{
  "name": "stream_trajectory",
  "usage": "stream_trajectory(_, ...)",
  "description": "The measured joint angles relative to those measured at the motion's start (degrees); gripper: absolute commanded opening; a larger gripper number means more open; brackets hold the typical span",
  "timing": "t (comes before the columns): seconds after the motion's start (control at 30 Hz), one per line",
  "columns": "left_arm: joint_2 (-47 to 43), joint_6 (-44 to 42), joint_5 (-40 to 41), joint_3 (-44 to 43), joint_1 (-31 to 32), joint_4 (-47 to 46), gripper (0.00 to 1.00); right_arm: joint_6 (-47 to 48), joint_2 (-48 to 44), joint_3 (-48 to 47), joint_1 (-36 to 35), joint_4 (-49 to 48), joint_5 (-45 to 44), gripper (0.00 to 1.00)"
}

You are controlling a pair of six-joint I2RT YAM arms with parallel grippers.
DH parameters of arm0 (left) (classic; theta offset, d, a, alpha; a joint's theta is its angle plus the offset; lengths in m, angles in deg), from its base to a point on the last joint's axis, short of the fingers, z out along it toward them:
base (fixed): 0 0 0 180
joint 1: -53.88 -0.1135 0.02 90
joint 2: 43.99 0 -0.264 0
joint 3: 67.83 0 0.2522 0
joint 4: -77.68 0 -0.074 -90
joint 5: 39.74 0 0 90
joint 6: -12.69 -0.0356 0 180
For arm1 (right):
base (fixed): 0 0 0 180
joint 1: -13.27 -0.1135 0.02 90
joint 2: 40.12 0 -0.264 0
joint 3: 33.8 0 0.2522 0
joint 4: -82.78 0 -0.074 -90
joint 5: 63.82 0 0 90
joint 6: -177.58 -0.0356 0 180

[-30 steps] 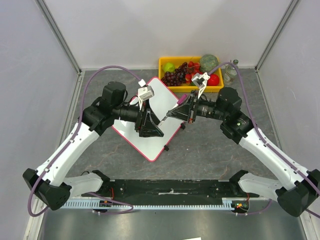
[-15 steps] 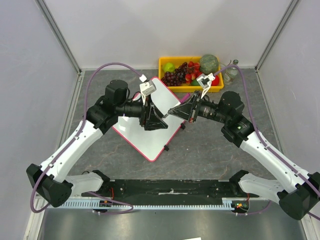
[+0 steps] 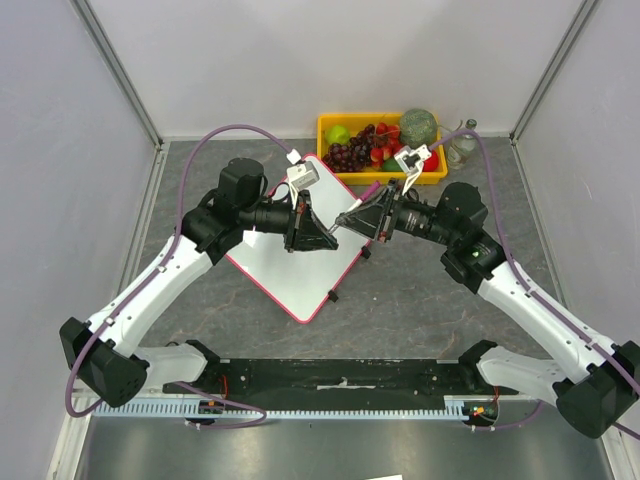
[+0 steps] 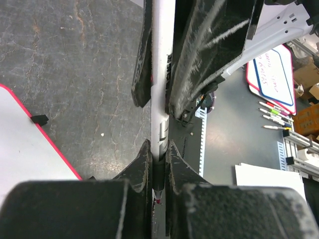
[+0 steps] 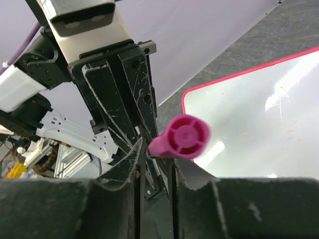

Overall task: Write a sentence on the whiteboard
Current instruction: Pass from the right arm to the left, then pass from the left arm to the right

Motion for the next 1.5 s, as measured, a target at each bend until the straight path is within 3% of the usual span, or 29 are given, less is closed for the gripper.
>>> stream_trajectory(0.13,0.02,0.0,-0.09,0.0,0.02,0.2,0.02,0.74,0.83,0.0,-0.24,-0.2,2.47,0.47)
stream_trajectory(0.4,0.0,-1.09,-1.57,0.0,0.0,3.15,0.02,1.31,1.4,-0.02,-0.35,-0.13,6.78,0.45)
stream_trajectory(0.7,-0.11,-3.19,-4.33,0.0,0.0,6.03,0.02,1.27,1.38,-0.02,-0.33,-0.11,8.04,0.28)
stream_trajectory(1.0,-0.63,-4.7,-5.51,0.0,0.02,8.09,0.02,1.33,1.38,-0.02,-0.33,0.66,10.73,0.26)
stream_trajectory(1.1,-0.7,-5.05,-5.75,0.0,0.02,8.72,0.02,1.7,1.38,-0.02,-0.33,1.14,11.19,0.17)
stream_trajectory(1.2,-0.72,-5.29,-6.08,0.0,0.02,8.98,0.02,1.97,1.36,-0.02,-0.28,1.31,11.74,0.0)
stream_trajectory(1.37,-0.74,-5.51,-6.1,0.0,0.09,9.31,0.02,2.34,1.29,-0.02,-0.28,1.75,12.11,0.0)
stream_trajectory(1.43,-0.74,-5.55,-6.05,0.0,0.13,9.51,0.18,2.67,1.16,-0.02,-0.28,2.1,12.0,0.0)
stream_trajectory(1.5,-0.9,-5.6,-5.7,0.0,0.26,9.53,0.47,3.1,0.94,-0.02,-0.28,2.54,11.76,0.0)
